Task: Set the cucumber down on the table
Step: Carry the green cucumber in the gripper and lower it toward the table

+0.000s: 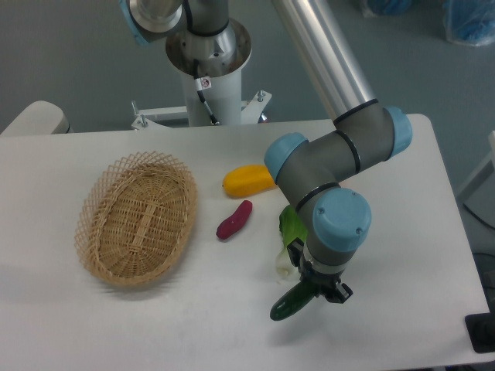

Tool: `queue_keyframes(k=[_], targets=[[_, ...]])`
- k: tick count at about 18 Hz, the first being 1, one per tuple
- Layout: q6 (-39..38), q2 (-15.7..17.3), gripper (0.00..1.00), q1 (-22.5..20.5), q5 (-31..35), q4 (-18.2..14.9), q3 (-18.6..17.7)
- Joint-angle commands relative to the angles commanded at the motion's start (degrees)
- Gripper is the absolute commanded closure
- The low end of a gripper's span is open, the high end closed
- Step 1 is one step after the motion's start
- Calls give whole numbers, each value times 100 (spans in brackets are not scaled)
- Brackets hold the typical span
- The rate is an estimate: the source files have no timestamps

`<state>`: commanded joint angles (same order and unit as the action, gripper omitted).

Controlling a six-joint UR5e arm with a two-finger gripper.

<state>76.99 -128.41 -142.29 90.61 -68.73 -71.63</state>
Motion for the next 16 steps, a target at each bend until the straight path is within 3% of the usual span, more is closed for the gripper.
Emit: queue_keyframes(k=[4,16], targets=[[0,9,81,-87,18,0,-26],[-61,35,82,-1019,9,-26,-70]])
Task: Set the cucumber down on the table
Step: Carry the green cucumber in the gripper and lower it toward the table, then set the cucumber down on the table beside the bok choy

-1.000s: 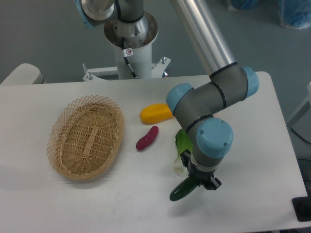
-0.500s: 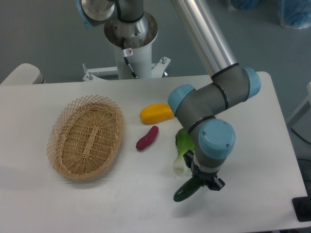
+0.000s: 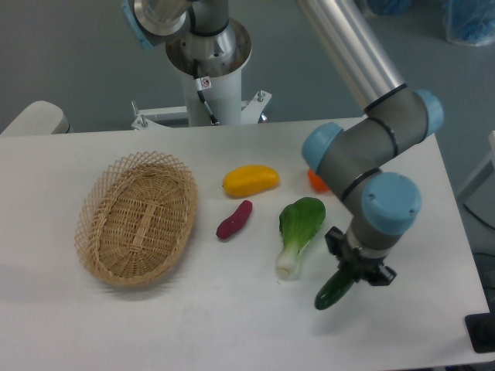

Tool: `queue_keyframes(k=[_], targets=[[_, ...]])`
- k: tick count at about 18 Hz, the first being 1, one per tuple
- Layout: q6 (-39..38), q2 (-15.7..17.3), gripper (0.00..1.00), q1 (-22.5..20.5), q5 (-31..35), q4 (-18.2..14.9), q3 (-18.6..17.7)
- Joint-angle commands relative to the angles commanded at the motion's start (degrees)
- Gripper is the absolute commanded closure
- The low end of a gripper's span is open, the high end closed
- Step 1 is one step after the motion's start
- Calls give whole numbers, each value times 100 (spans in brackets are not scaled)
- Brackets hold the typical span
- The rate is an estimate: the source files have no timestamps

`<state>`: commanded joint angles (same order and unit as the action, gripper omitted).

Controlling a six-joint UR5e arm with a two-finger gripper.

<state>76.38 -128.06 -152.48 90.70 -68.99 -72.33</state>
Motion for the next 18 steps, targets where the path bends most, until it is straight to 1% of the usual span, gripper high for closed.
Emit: queue_keyframes(k=[1,2,5,8,13,15,18], targets=[[-17,-9,82,-27,26,0,-35],[-35,-9,82,-44,96,61,-235],[-245,-18,82,-71,149,237,-386],[-413,-9,81,-62,149,316,-597],[-413,158,80,-45,149,571,-1115],[-413,228,79,-53,149,606,-1274],[-387,290,77,-71,149,598,-1362]])
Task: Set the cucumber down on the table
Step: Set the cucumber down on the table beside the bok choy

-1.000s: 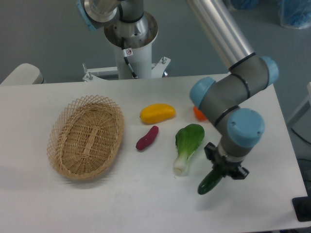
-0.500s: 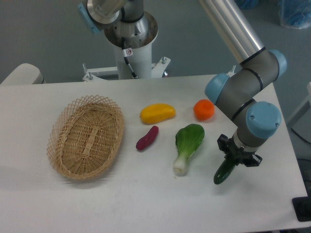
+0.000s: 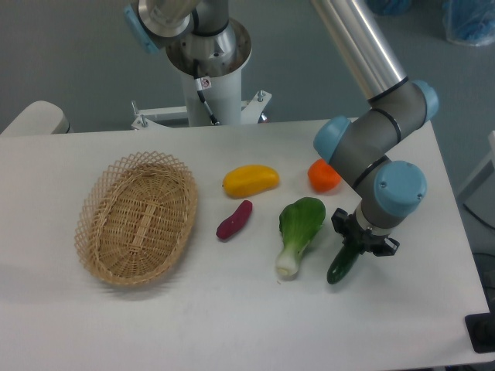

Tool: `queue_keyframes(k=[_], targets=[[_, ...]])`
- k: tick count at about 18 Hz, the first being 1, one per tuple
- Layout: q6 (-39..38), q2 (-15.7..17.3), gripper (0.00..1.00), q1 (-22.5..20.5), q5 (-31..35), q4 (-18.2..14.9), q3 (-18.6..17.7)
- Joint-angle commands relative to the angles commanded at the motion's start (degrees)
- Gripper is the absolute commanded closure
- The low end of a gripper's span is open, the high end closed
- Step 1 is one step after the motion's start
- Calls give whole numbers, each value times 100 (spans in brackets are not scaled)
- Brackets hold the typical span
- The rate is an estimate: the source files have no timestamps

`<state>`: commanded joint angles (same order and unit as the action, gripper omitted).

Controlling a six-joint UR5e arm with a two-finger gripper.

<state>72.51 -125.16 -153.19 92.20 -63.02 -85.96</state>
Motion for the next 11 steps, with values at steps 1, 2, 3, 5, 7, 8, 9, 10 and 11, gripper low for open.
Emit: queue_keyframes(k=[1,2,3,5,7,8,9,10,11], targets=[[9,9,76,-9,0,-9,-9],[35,26,75,-18,0,-9,-35],[44,53,73,-26,0,-9,-44],[53,70,49,-53,-9,9,-35],[62,70,9,-105,-35,-9,-18],[53,79,2,-114,-35,-9,0],[-8,88,0,-114,-35,-18,9],[-26,88,0,-114,-35,-26,17],[-9,97,0,-123,-35,-18,26]])
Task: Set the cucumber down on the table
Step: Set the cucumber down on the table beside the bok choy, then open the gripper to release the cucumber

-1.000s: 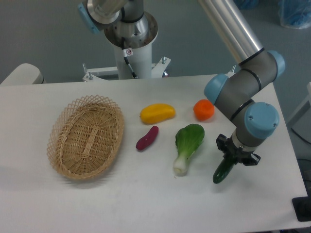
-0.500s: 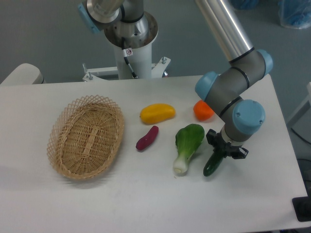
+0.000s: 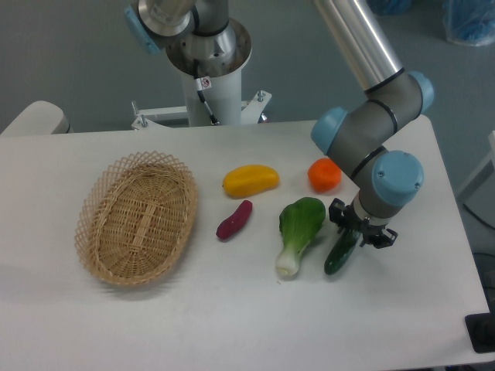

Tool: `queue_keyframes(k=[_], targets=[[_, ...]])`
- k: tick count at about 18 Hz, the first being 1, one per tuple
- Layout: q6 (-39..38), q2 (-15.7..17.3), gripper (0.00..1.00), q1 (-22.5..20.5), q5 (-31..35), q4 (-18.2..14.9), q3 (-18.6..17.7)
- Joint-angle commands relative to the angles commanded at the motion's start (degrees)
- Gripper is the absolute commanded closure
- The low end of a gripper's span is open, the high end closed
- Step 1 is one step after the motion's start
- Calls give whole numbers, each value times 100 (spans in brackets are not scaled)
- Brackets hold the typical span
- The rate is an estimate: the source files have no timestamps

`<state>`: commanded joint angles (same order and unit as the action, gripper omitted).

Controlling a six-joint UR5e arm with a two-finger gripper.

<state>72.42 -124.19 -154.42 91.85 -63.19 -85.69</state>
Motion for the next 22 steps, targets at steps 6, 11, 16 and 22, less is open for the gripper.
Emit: queue_keyframes(k=[6,11,16,22], targets=[[27,97,0,9,-44,-35,263],[35,106,0,88,-140,-79,632],[88,27,0,202,-658,-97,1019],[624,-263,0,413,-633,-315,1396]])
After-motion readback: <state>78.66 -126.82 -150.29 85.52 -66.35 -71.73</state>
